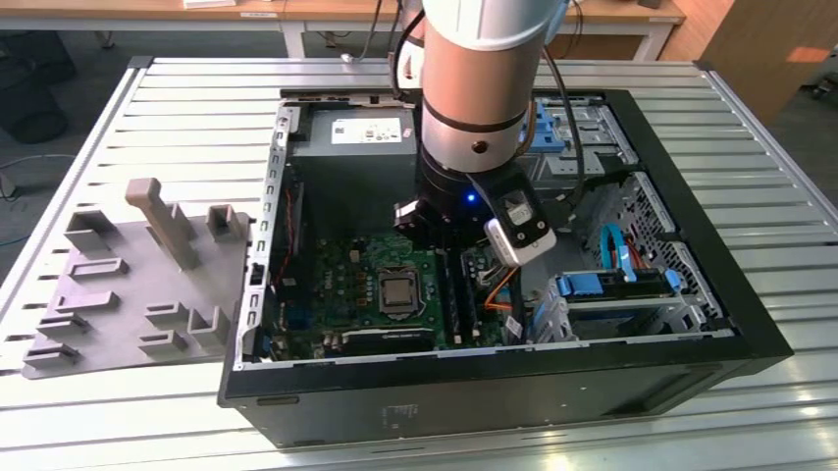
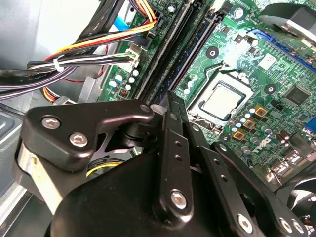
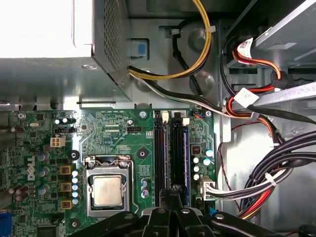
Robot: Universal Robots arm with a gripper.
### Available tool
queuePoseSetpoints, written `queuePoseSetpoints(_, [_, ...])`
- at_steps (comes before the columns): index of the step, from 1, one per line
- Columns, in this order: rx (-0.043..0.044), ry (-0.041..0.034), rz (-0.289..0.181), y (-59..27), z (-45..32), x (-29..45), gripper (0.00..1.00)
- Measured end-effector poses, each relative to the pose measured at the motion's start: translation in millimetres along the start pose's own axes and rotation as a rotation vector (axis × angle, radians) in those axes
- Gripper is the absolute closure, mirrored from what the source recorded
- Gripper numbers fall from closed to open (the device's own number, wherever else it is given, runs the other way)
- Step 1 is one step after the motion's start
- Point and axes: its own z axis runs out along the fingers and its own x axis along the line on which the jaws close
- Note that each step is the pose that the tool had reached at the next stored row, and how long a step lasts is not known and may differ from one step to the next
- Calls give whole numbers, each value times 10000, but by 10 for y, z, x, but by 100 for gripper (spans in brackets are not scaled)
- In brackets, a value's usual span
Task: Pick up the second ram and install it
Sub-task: 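Insert the second ram into the second slot, then press down the second ram until it locks into place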
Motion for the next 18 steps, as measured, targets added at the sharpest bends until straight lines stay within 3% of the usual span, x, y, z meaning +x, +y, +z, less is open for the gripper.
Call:
queuePoseSetpoints(14, [1,0,0,0,-4,0,89])
queuePoseSetpoints(18, [1,0,1,38,0,1,89])
